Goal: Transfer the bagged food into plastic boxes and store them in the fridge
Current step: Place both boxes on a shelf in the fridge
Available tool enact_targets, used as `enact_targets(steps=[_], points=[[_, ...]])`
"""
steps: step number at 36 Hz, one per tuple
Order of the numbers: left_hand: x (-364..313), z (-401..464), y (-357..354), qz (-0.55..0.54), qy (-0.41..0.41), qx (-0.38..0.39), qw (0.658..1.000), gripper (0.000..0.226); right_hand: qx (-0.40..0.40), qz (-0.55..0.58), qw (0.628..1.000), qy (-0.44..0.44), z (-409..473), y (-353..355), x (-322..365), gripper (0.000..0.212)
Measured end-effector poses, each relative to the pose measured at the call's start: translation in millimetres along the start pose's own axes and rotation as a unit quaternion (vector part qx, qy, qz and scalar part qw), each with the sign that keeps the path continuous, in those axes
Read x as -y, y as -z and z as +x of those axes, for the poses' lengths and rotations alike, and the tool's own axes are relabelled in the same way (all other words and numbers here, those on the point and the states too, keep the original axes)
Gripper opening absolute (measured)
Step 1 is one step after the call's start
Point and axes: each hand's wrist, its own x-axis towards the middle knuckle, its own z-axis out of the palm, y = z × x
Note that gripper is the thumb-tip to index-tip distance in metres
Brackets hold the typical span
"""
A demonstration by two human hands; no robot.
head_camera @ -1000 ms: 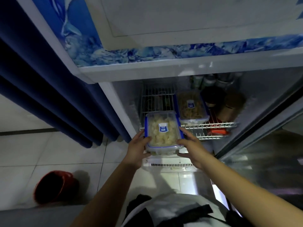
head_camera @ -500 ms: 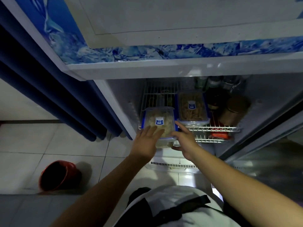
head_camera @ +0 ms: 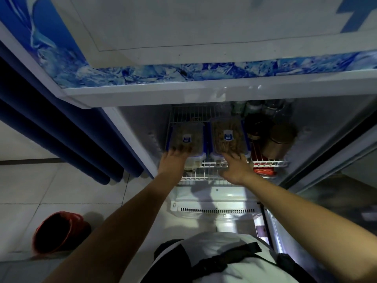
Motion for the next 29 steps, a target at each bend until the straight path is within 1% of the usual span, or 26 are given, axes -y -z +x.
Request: enact_targets(steps=[3, 5, 11, 16, 18, 21, 25, 29], points=[[-2.4, 9.4, -4.4, 0.006, 0.008, 0.051, 0.999, 0.108, 0.031, -0.011, 0.999, -0.004, 4.0, -1.8, -1.7, 0.090], [-2.7, 13.2, -6.4, 0.007, 0.011, 0.071, 0.997, 0.113, 0.042, -0.009, 0.999, -0.005, 4.8, -4.5, -2.2, 0.093], [0.8, 21.9, -5.7, 0.018, 0.008, 0.108, 0.994, 0.117, 0.042, -0.032, 0.998, -0.017, 4.7, -9.0, -2.1, 0.093], [5.5, 28.8, -4.6, 0.017, 0.011, 0.160, 0.987, 0.112, 0.049, -0.030, 0.998, -0.016, 5.2, -7.3, 1.9, 0.095], [4.3, 29.3, -7.4, 0.001, 0.015, 0.159, 0.987, 0.111, 0.053, -0.035, 0.998, -0.019, 5.2, -5.5, 2.4, 0.095], [-4.6, 20.9, -18.1, -0.017, 0.010, 0.138, 0.990, 0.108, 0.047, -0.051, 0.997, -0.017, 5.6, -5.6, 0.9, 0.096], [-12.0, 3.1, -36.7, -0.029, 0.001, 0.100, 0.995, 0.115, 0.036, -0.064, 0.997, -0.016, 6.3, -11.2, -1.0, 0.098], [-10.7, -4.3, -42.7, -0.050, -0.007, 0.084, 0.995, 0.112, 0.027, -0.058, 0.998, -0.017, 7.1, -17.8, -2.2, 0.099]])
